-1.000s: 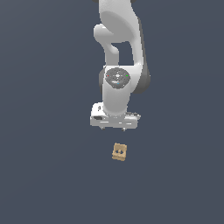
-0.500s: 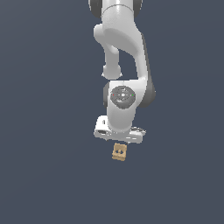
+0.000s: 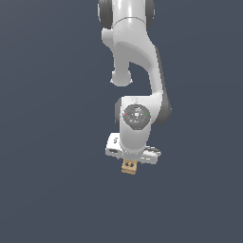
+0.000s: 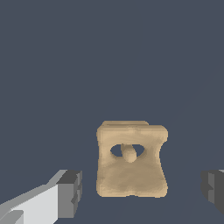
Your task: Pick up the object and move it to a goal position.
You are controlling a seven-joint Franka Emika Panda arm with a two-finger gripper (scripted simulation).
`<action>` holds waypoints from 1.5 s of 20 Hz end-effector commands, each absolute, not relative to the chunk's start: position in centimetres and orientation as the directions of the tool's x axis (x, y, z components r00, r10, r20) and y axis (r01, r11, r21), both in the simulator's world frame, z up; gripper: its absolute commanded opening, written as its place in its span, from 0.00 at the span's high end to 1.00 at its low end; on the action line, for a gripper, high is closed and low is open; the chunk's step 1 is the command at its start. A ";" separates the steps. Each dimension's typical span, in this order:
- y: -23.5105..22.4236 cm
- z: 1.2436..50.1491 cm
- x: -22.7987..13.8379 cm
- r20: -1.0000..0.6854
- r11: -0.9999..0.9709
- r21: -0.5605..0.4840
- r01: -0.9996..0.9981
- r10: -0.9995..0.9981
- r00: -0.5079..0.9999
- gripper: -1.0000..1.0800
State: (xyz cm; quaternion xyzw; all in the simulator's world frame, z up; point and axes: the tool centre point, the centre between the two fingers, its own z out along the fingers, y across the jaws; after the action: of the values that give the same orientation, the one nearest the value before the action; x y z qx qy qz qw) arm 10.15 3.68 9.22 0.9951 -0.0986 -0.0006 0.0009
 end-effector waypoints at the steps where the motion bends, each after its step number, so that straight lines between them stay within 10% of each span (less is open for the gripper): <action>1: 3.8 9.0 10.4 0.000 -0.979 0.000 -0.202 -0.202 0.979 0.04; 23: 3.8 4.0 10.5 0.000 -0.979 0.000 -0.203 -0.203 0.979 0.04; 24: 3.8 4.0 10.5 0.000 -0.979 0.000 -0.203 -0.203 0.979 1.00; 30: 3.8 4.0 10.5 0.000 -0.979 0.000 -0.203 -0.203 0.979 1.00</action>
State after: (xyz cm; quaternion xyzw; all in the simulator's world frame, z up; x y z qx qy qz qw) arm 10.44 3.83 3.98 0.9948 -0.1020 -0.0002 0.0001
